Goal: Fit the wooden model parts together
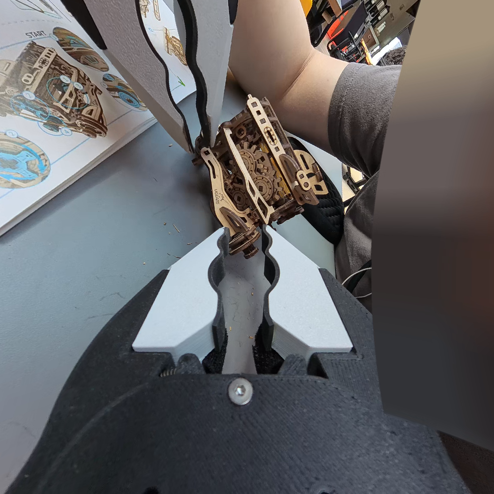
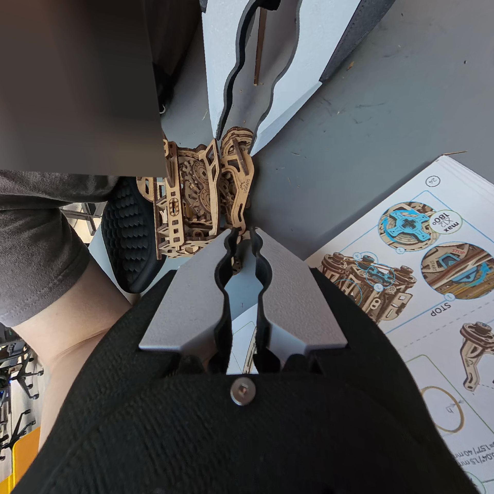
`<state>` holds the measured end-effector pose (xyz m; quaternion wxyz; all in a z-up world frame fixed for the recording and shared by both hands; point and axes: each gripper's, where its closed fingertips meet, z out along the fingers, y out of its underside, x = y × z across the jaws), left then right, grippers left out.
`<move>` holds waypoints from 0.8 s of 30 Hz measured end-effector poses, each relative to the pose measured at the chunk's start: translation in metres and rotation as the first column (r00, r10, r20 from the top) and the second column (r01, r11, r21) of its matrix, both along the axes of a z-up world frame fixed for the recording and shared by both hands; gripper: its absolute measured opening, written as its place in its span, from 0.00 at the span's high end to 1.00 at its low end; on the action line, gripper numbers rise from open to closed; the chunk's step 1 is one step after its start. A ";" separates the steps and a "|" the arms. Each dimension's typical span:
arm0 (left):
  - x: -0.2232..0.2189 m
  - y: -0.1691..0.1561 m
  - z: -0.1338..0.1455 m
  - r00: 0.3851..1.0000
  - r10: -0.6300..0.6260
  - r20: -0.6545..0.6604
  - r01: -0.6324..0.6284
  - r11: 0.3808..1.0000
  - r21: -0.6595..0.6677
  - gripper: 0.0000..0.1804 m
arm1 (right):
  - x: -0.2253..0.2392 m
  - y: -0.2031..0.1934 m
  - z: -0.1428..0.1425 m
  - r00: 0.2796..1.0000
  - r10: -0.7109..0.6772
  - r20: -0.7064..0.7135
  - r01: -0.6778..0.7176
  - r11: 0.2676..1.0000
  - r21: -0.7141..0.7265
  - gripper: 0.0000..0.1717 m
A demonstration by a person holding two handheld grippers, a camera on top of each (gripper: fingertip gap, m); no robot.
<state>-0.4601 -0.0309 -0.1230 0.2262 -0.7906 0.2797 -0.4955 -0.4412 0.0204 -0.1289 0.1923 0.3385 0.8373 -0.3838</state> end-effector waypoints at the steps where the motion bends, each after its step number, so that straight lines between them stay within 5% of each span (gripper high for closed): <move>1: 0.000 0.000 0.000 1.000 0.002 0.001 -0.002 1.000 -0.001 0.87 | 0.000 0.000 0.000 1.000 -0.004 0.002 0.004 1.000 0.000 0.94; 16: -0.017 0.011 0.006 0.998 0.065 0.015 -0.065 0.998 0.002 0.86 | -0.006 0.007 0.017 0.993 -0.080 -0.090 0.082 0.996 0.024 0.90; 21: -0.026 0.019 0.013 0.993 0.110 0.028 -0.111 0.993 0.040 0.87 | -0.019 0.012 0.041 0.926 -0.292 -0.241 0.316 0.946 0.067 0.76; 24: -0.031 0.024 0.013 0.990 0.141 0.003 -0.141 0.987 0.081 0.87 | -0.029 0.020 0.054 0.784 -0.481 -0.393 0.565 0.814 0.132 0.60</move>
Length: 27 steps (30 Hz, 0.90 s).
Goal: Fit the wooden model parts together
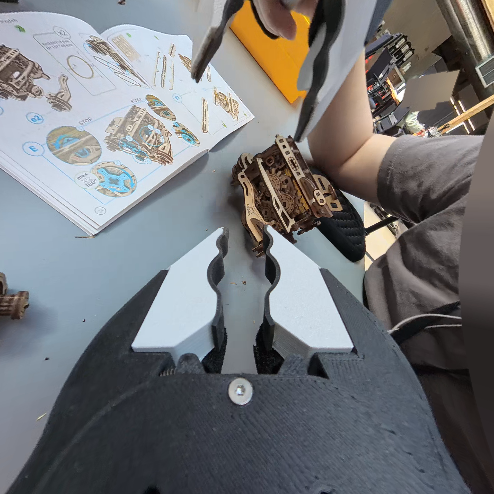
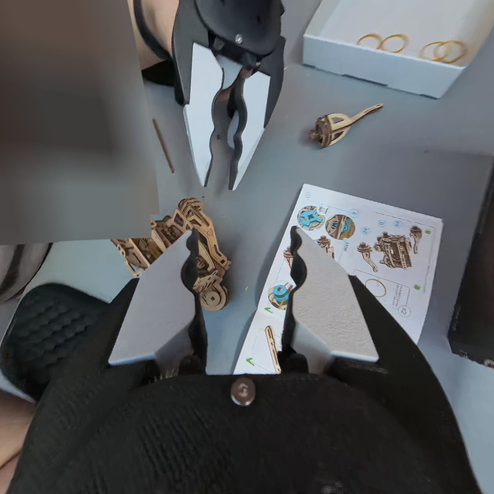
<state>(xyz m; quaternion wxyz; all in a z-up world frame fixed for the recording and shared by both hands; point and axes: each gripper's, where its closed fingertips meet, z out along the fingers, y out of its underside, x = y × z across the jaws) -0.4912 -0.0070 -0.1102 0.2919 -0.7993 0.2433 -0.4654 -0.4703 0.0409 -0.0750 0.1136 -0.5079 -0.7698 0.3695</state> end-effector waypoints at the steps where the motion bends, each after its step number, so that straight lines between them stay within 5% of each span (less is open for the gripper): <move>1: 0.000 0.001 0.000 1.000 0.004 -0.007 -0.004 1.000 0.008 0.87 | 0.000 -0.001 0.005 0.995 -0.082 -0.054 0.083 0.996 0.013 0.57; 6: -0.001 0.002 -0.001 1.000 0.016 -0.026 -0.015 1.000 0.021 0.87 | 0.031 -0.008 0.010 0.833 -0.511 -0.210 0.523 0.852 0.003 0.34; 11: -0.001 0.002 -0.005 0.999 0.009 -0.044 -0.008 1.000 0.024 0.86 | 0.069 -0.038 -0.015 0.611 -0.744 -0.270 0.775 0.632 0.010 0.23; 15: 0.004 -0.001 -0.001 1.000 -0.010 0.002 0.010 1.000 0.011 0.86 | 0.070 -0.054 -0.023 0.501 -0.819 -0.280 0.839 0.539 -0.078 0.20; 21: 0.002 -0.002 0.005 1.000 -0.012 0.022 0.011 1.000 0.028 0.86 | 0.074 -0.053 0.009 0.477 -0.790 -0.384 0.849 0.528 -0.030 0.22; 27: -0.011 0.005 0.010 0.999 0.035 0.027 -0.036 0.998 0.047 0.86 | 0.081 -0.071 0.000 0.427 -0.816 -0.391 0.892 0.451 0.033 0.20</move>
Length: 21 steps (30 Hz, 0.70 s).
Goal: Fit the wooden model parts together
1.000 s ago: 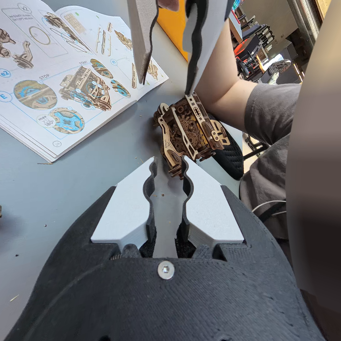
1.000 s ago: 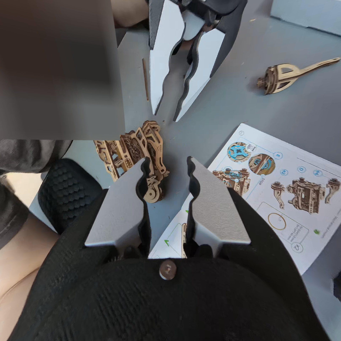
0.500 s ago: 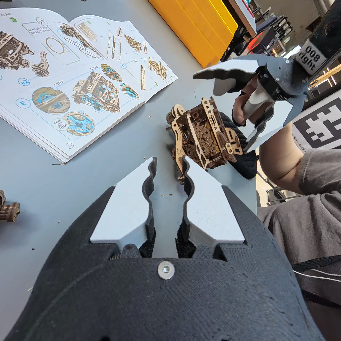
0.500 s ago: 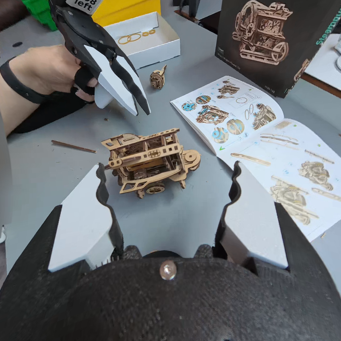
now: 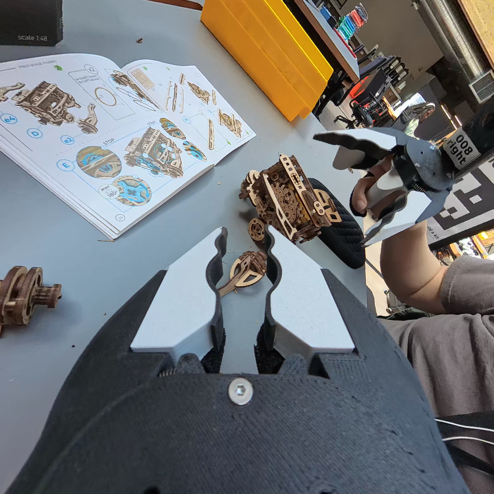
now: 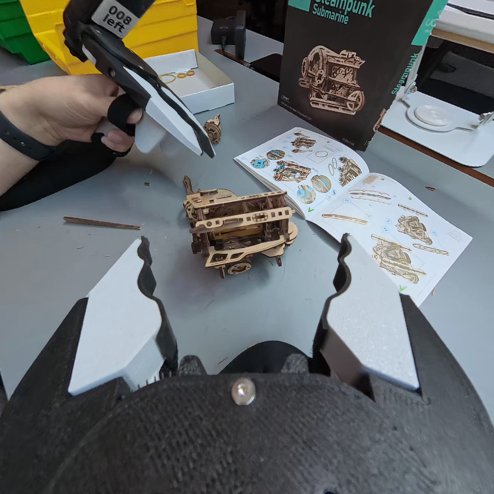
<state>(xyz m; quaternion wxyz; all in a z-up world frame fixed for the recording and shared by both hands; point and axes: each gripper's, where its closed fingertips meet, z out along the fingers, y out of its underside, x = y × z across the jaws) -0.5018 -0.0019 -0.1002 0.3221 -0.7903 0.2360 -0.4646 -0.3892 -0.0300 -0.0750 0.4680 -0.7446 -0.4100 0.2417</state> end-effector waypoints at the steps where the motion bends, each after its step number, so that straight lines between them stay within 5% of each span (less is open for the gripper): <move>1: -0.002 0.001 0.001 1.000 0.007 0.006 -0.007 1.000 0.002 0.86 | 0.001 -0.001 -0.007 0.999 -0.025 0.029 0.025 1.000 0.013 0.19; 9: 0.007 -0.005 -0.003 0.999 -0.025 -0.026 0.025 1.000 0.010 0.86 | -0.019 0.014 -0.045 0.998 -0.035 0.043 0.040 0.993 -0.108 0.23; 14: 0.007 -0.006 -0.003 0.999 -0.032 -0.039 0.033 0.999 0.026 0.86 | -0.028 0.011 -0.055 0.989 0.110 0.097 -0.096 0.986 -0.139 0.41; 17: 0.006 -0.007 0.001 0.999 -0.040 -0.025 0.041 0.999 0.034 0.86 | -0.025 0.012 -0.056 0.959 0.242 0.150 -0.223 0.966 -0.132 0.41; 21: 0.008 -0.014 0.003 0.996 -0.088 -0.031 0.089 0.995 0.049 0.85 | -0.024 0.006 -0.054 0.818 0.542 0.191 -0.527 0.840 -0.128 0.46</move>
